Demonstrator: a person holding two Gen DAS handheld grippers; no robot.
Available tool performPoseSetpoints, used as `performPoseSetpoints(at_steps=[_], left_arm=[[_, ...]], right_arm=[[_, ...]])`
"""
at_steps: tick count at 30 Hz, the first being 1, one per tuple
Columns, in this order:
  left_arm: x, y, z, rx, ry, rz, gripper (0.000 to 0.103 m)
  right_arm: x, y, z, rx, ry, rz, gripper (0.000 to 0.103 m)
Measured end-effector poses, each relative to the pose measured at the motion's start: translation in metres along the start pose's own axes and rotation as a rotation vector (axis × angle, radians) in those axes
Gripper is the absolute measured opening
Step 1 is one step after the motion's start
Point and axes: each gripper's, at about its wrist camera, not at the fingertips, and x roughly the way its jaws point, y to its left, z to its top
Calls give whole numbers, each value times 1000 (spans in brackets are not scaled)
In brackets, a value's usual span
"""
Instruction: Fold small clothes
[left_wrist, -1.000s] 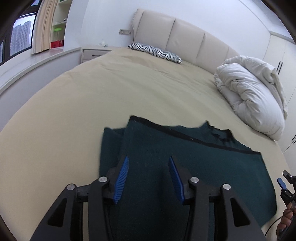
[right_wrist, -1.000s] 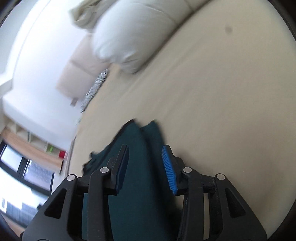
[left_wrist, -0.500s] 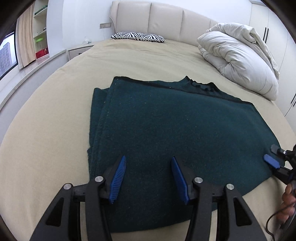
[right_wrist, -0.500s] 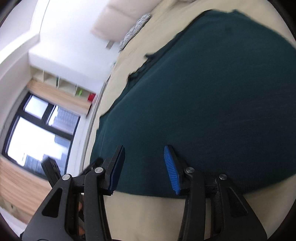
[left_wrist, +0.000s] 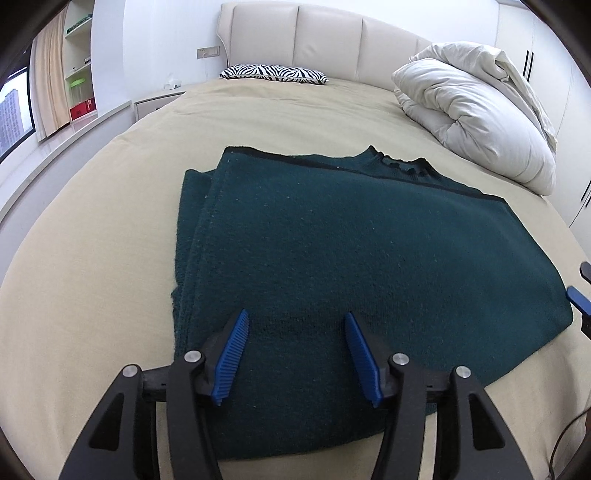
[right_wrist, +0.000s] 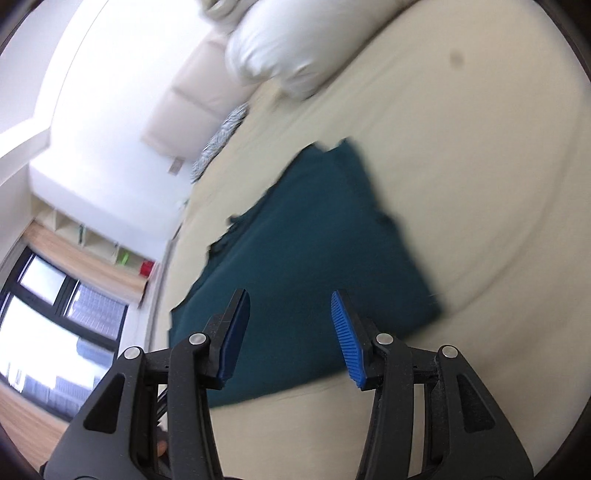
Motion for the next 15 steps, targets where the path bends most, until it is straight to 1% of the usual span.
performPoseSetpoints(at_steps=[3, 5, 7, 10, 11, 12, 14, 15], left_arm=[[0, 0, 0, 0, -2, -3, 58], [0, 1, 0, -2, -4, -8, 58], [1, 2, -1, -3, -6, -13, 58], [1, 1, -1, -2, -8, -14, 59], [1, 1, -1, -1, -9, -14, 59], [1, 1, -1, -1, -10, -15, 59], [1, 1, -1, -1, -9, -14, 59], [1, 0, -1, 2, -8, -10, 59]], right_arm=[[41, 40, -8, -93, 89, 48, 45], [60, 53, -14, -118, 132, 54, 45], [80, 58, -17, -134, 169, 47, 45], [92, 46, -22, -109, 205, 4, 45], [92, 38, -21, -104, 201, -21, 44], [90, 32, -20, -97, 191, -22, 44], [80, 13, -14, -59, 160, 3, 44], [71, 5, -11, -44, 138, -7, 44]])
